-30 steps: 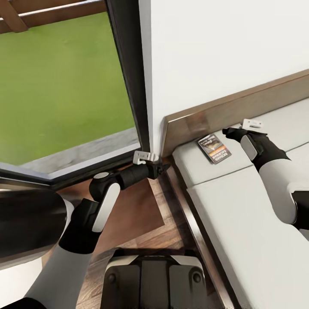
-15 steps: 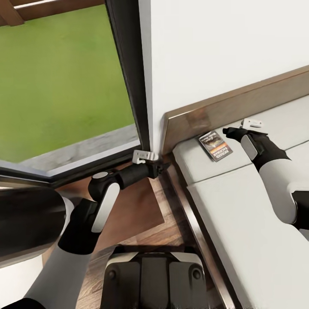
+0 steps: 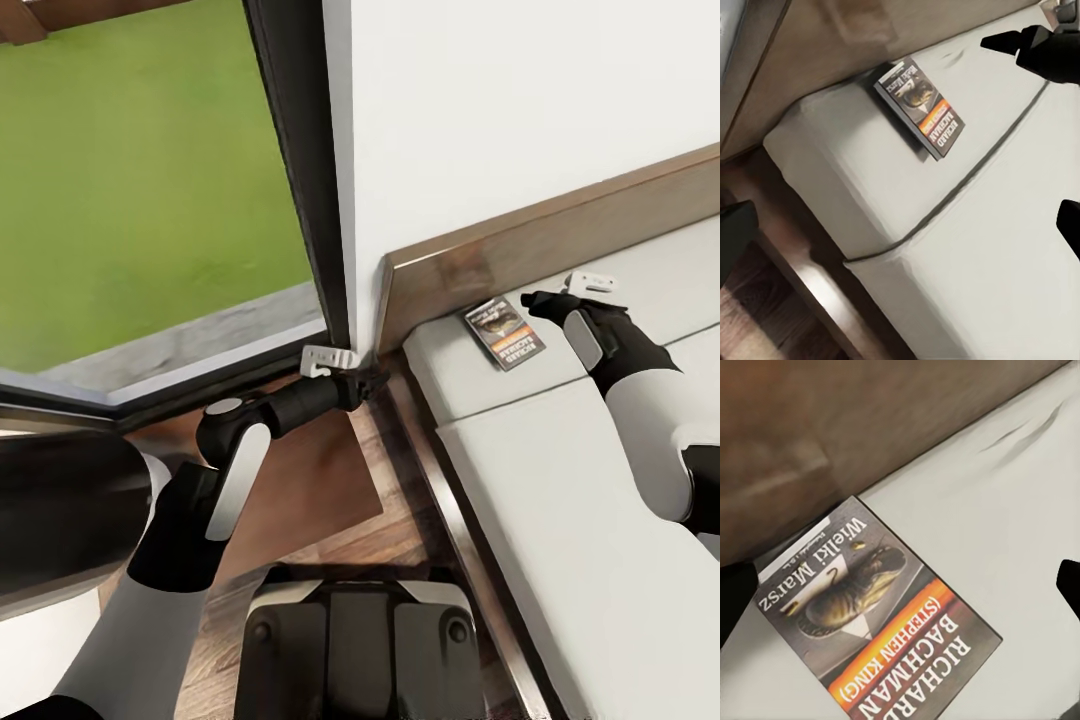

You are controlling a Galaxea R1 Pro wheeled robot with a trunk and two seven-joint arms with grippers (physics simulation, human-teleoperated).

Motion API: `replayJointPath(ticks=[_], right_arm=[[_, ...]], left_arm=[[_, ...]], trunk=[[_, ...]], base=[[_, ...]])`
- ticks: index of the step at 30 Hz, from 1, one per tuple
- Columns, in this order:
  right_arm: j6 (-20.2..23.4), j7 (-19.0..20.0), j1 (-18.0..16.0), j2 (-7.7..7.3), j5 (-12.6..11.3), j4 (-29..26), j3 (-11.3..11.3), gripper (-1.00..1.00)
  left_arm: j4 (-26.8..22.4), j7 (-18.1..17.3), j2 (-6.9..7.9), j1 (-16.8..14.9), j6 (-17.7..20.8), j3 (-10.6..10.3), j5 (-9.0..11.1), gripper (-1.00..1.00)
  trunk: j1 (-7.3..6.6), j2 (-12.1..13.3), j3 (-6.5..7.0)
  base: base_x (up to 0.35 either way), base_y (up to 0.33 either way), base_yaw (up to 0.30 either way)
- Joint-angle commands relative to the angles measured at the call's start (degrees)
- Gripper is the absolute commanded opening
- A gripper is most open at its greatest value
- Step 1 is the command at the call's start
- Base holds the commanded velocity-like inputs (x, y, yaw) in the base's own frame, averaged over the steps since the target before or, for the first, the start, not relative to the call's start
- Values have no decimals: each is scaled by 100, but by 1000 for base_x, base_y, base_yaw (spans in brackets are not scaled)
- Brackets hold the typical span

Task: In the bedroom, move the book from the bed onto either nightstand, and place the two sandals side by side next to the bed.

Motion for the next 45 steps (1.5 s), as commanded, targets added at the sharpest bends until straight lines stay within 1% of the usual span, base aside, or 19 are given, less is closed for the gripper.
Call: replayJointPath(ticks=[1,11,16,20,45], right_arm=[[29,-36,-1,-4,-60,-38,21,100],[22,-36,-1,-4,-60,-98,8,100],[9,-36,-1,-4,-60,-95,-116,100],[-136,-36,-1,-4,-59,-94,-205,100],[-300,-36,-1,-4,-60,-94,-210,100]], left_arm=[[-3,-15,-3,-3,33,6,0,100],[-3,-7,11,-3,26,6,-13,100],[-3,-7,0,-3,26,6,-18,100],[-3,-14,3,-3,25,6,-21,100],[-3,-23,15,-3,25,6,-22,100]], trunk=[[3,-9,-16],[3,-9,-107],[3,-9,-153],[3,-9,-189],[3,-9,-418]], base=[[0,0,0],[0,0,0],[0,0,0],[0,0,0],[0,0,0]])
